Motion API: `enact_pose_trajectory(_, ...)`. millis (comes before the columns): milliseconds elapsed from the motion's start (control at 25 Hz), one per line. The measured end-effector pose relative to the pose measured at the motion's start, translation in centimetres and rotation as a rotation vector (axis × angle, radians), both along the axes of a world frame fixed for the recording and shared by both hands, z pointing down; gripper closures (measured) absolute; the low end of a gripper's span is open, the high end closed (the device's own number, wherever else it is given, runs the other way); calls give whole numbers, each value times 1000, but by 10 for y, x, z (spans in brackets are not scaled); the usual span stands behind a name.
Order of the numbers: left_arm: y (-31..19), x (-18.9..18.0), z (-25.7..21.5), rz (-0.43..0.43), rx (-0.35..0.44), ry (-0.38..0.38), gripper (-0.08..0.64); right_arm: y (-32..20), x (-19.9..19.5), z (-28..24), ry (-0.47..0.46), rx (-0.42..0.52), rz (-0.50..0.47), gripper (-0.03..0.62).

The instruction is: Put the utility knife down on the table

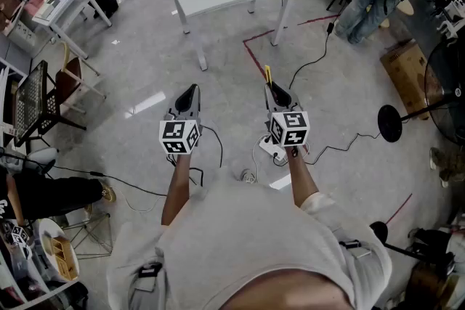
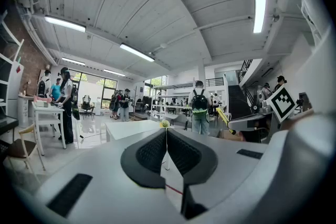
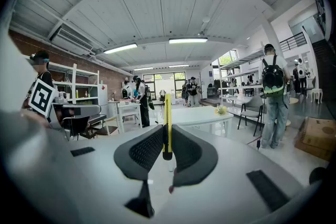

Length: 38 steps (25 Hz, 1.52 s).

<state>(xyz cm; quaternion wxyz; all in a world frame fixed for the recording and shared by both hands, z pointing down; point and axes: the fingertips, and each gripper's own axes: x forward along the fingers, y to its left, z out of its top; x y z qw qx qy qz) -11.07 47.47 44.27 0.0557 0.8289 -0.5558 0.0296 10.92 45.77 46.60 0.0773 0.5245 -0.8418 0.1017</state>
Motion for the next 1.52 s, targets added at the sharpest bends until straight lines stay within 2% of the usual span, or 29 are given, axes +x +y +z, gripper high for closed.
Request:
enact_pose_trajectory(640,-15,-8,-3,25,6,7,538,-7,-11,-6,-7,13,16,523)
enact_pose_trajectory(1080,-20,-19,12,42,-13,18,538,-6,-21,3,11,1,35,523)
enact_pose_trajectory(1520,-74,-18,26,62,-36,18,538,-59,-21,19,-3,-23,46,523)
